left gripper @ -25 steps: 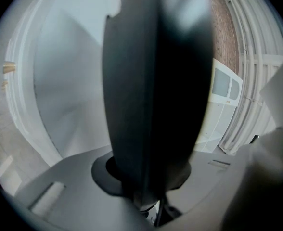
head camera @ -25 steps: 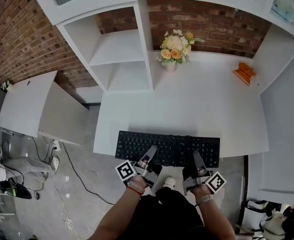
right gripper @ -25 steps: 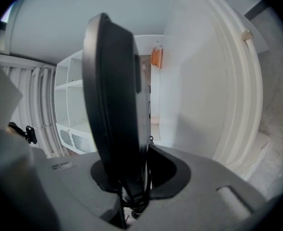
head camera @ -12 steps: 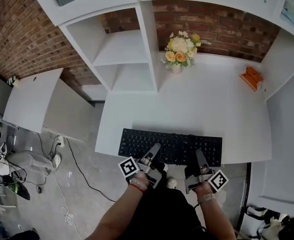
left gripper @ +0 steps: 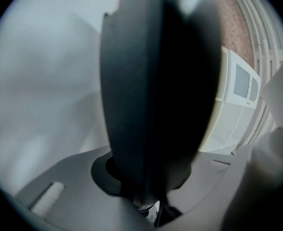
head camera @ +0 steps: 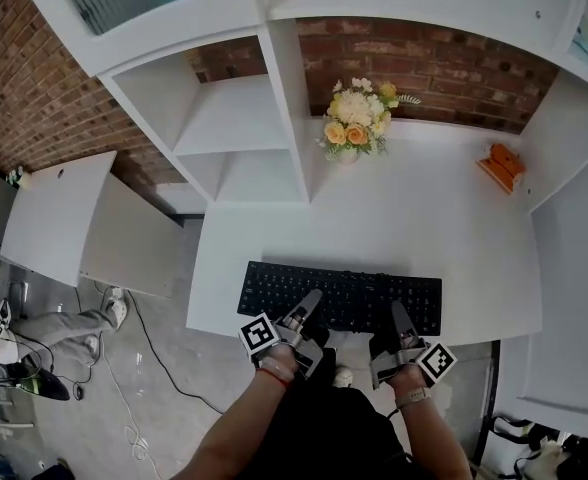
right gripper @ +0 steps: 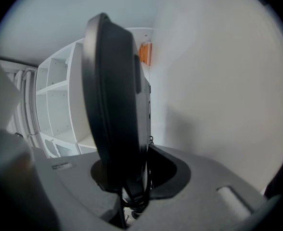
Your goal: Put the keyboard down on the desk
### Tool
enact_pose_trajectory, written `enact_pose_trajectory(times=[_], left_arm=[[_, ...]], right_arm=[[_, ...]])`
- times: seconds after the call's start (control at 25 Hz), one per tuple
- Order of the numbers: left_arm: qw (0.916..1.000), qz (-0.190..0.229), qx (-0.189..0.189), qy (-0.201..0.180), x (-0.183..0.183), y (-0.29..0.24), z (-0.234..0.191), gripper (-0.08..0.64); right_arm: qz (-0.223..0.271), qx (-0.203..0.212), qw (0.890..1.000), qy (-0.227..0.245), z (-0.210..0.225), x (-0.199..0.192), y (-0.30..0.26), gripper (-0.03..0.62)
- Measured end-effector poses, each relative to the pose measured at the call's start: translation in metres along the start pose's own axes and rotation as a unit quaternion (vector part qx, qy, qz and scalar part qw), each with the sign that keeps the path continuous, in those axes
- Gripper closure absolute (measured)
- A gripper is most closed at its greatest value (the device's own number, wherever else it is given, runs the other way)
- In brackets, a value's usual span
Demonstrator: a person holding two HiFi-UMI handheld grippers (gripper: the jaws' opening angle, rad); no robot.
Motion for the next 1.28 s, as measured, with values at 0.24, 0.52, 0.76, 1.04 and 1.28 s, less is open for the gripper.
enact_pose_trajectory(times=[0.24,0.52,0.76,1.04,1.28], left_arm=[[0.9998,0.002,0.018,0.010,0.019,-0.022,-0.001,0.491],[0.9988,-0.004,0.046,0.018,0.039,-0.046,-0.004,0.485],[0.9971,-0.005,0.067,0.035,0.051,-0.060,-0.011,0.483],[0.9963,-0.008,0.076,0.040,0.061,-0.072,-0.009,0.482],[0.9959,-0.011,0.081,0.039,0.066,-0.077,-0.011,0.469]], right_arm=[[-0.002,-0.018,1.000,-0.010,0.003,0.008,-0.027,0.517],[0.006,-0.039,0.999,-0.025,0.003,0.017,-0.053,0.517],[0.007,-0.054,0.998,-0.033,0.005,0.022,-0.069,0.517],[0.010,-0.063,0.997,-0.041,0.010,0.025,-0.083,0.517],[0.013,-0.079,0.995,-0.057,0.013,0.025,-0.088,0.517]])
Point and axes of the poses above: the fingertips, and each gripper's own axes: y backward along the fingers, z to its right, x out of its top, the point moved 8 cm from there along y, backward along the fingers, and after that the axes turned 2 degrees about y, right-handed, at the moved point
